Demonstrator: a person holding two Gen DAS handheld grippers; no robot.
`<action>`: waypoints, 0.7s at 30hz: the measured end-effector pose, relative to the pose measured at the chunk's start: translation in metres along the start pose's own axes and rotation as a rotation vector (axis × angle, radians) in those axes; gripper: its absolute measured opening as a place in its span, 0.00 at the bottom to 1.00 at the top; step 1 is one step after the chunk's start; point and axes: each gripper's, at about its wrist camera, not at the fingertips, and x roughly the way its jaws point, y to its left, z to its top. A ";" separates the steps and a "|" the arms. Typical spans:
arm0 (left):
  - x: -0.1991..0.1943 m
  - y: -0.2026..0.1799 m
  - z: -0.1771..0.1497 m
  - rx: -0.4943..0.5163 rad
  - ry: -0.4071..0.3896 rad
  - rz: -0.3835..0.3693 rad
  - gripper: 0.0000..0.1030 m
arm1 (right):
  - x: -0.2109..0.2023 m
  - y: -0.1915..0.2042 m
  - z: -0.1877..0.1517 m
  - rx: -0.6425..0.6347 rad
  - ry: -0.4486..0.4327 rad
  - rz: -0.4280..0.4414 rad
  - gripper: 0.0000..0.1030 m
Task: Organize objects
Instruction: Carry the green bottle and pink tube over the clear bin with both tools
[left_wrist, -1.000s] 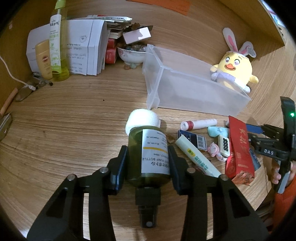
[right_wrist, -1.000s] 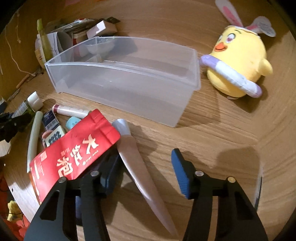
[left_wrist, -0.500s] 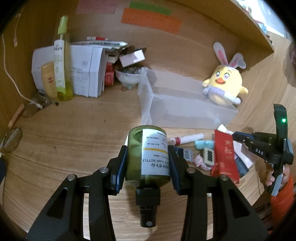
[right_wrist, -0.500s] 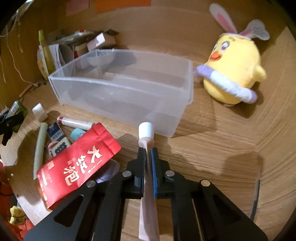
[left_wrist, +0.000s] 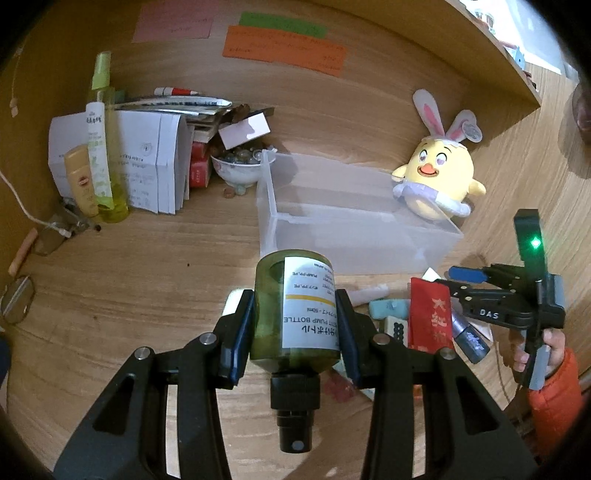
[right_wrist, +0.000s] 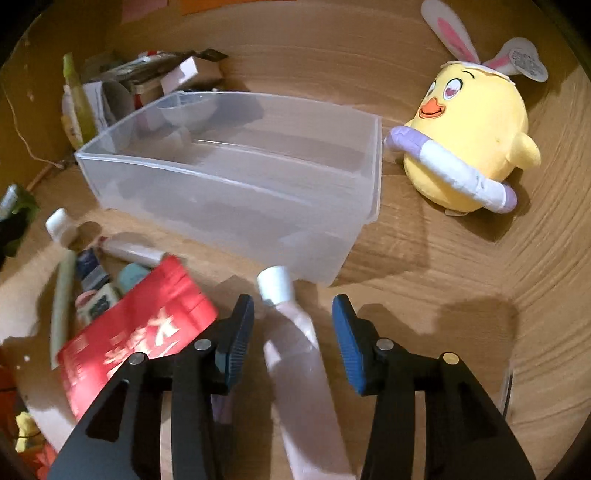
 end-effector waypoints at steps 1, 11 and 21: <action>0.000 0.000 0.003 0.000 -0.002 -0.003 0.40 | 0.003 -0.001 0.002 0.004 0.008 0.008 0.39; 0.006 -0.011 0.038 0.024 -0.041 -0.027 0.40 | 0.014 0.003 0.006 -0.038 0.016 0.017 0.21; 0.018 -0.019 0.068 0.028 -0.057 -0.032 0.40 | -0.047 0.001 0.001 -0.048 -0.155 -0.009 0.21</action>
